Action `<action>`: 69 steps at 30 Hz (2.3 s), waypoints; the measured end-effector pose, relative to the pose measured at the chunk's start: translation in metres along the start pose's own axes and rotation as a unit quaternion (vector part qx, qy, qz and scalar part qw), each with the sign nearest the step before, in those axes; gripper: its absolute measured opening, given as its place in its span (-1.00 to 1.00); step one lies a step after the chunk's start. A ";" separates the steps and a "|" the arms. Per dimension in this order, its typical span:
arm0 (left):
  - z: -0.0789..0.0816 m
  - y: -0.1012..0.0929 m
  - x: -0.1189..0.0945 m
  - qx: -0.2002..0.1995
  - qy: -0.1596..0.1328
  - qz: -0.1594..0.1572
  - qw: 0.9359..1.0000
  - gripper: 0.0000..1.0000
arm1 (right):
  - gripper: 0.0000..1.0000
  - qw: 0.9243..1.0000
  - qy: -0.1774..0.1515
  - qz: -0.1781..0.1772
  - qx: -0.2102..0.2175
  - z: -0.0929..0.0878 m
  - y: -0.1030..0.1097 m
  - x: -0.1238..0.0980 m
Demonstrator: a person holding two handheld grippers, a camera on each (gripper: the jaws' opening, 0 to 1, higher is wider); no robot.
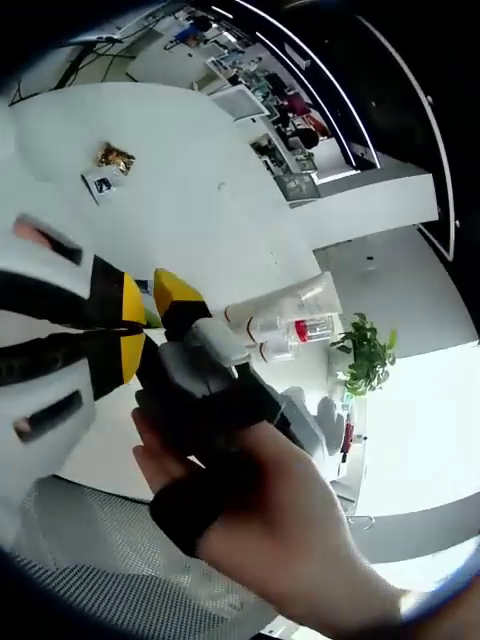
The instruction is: Arrange the skincare products in the storage area until every visible bottle or jar stands upright without overlapping.
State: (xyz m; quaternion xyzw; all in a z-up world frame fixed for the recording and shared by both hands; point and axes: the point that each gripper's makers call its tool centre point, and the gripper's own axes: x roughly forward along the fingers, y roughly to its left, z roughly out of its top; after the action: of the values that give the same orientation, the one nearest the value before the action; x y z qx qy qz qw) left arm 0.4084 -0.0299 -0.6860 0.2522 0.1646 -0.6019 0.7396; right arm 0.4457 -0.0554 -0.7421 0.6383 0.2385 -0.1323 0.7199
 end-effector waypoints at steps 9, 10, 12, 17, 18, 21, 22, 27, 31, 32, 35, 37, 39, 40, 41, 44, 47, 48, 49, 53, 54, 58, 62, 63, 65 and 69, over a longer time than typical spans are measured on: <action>0.001 -0.028 -0.001 0.027 0.008 -0.027 0.999 -1.00 | -0.93 0.998 -0.001 -0.019 0.052 -0.001 -0.015 -0.014; 0.000 -0.030 -0.002 0.025 0.010 -0.030 0.999 -1.00 | -0.95 0.998 0.001 -0.005 0.055 -0.002 -0.012 -0.015; 0.001 -0.034 -0.004 0.023 0.008 -0.033 0.999 -1.00 | -0.99 0.999 -0.002 -0.006 0.047 -0.002 -0.013 -0.020; 0.001 -0.044 -0.010 0.032 0.006 -0.050 0.998 -0.90 | -1.00 1.000 -0.003 0.006 0.024 -0.003 -0.010 -0.029; 0.002 -0.046 -0.012 0.032 0.002 -0.053 0.998 -0.83 | -1.00 1.000 -0.004 0.016 0.012 -0.002 -0.006 -0.032; 0.001 -0.051 -0.022 -0.024 -0.004 -0.066 0.997 -0.47 | -1.00 0.998 0.003 0.049 -0.031 0.000 0.006 -0.040; 0.002 -0.051 -0.026 -0.034 -0.008 -0.069 0.997 -0.44 | -1.00 0.997 0.010 0.070 -0.030 -0.001 0.013 -0.045; 0.006 -0.030 -0.053 -0.124 -0.038 -0.043 0.991 -0.27 | -1.00 0.988 0.033 0.128 -0.074 -0.001 0.031 -0.064; 0.012 -0.007 -0.074 -0.161 -0.061 -0.021 0.985 -0.23 | -1.00 0.977 0.051 0.179 -0.106 0.001 0.046 -0.079; 0.012 -0.003 -0.077 -0.161 -0.063 -0.018 0.985 -0.22 | -1.00 0.974 0.055 0.189 -0.112 0.000 0.050 -0.083; 0.014 0.012 -0.087 -0.182 -0.071 -0.017 0.981 -0.20 | -1.00 0.959 0.080 0.231 -0.146 -0.006 0.064 -0.099; 0.018 0.014 -0.090 -0.199 -0.078 -0.029 0.976 -0.20 | -1.00 0.948 0.099 0.255 -0.165 -0.011 0.072 -0.108; 0.023 0.008 -0.093 -0.214 -0.080 -0.066 0.971 -0.21 | -1.00 0.935 0.114 0.282 -0.181 -0.015 0.084 -0.119; 0.027 0.005 -0.093 -0.219 -0.083 -0.079 0.969 -0.23 | -1.00 0.927 0.123 0.299 -0.189 -0.017 0.092 -0.125; 0.029 -0.001 -0.094 -0.225 -0.085 -0.102 0.965 -0.24 | -1.00 0.921 0.131 0.311 -0.192 -0.019 0.098 -0.129; 0.036 -0.003 -0.094 -0.264 -0.103 -0.119 0.952 -0.33 | -1.00 0.900 0.157 0.340 -0.224 -0.026 0.114 -0.142; 0.050 -0.011 -0.098 -0.315 -0.128 -0.155 0.928 -0.34 | -1.00 0.886 0.178 0.357 -0.237 -0.032 0.124 -0.150; 0.054 -0.014 -0.099 -0.327 -0.134 -0.164 0.921 -0.36 | -1.00 0.882 0.182 0.362 -0.241 -0.034 0.129 -0.152; 0.058 -0.016 -0.101 -0.340 -0.143 -0.176 0.913 -0.39 | -1.00 0.878 0.188 0.367 -0.243 -0.037 0.132 -0.154; 0.068 -0.019 -0.106 -0.381 -0.164 -0.205 0.887 -0.51 | -1.00 0.865 0.206 0.381 -0.254 -0.045 0.138 -0.159; 0.072 -0.020 -0.107 -0.390 -0.173 -0.214 0.879 -0.53 | -1.00 0.862 0.210 0.384 -0.257 -0.046 0.139 -0.160; 0.082 -0.021 -0.112 -0.422 -0.201 -0.239 0.851 -0.71 | -1.00 0.854 0.221 0.387 -0.268 -0.053 0.138 -0.164; 0.082 -0.024 -0.109 -0.425 -0.193 -0.242 0.850 -0.76 | -1.00 0.857 0.220 0.379 -0.271 -0.053 0.133 -0.164; 0.081 -0.025 -0.107 -0.430 -0.188 -0.243 0.849 -0.77 | -1.00 0.859 0.220 0.376 -0.270 -0.052 0.132 -0.164; 0.080 -0.026 -0.104 -0.438 -0.186 -0.242 0.846 -0.81 | -1.00 0.862 0.215 0.368 -0.275 -0.049 0.128 -0.162; 0.083 -0.027 -0.100 -0.447 -0.184 -0.239 0.842 -0.97 | -1.00 0.869 0.202 0.350 -0.285 -0.043 0.123 -0.156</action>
State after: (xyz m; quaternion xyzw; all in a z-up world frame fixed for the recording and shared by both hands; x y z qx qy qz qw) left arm 0.3549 -0.0006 -0.5686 -0.2681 0.3315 -0.6568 0.6220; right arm 0.3662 -0.0123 -0.5600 0.4595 0.1672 0.3342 0.8057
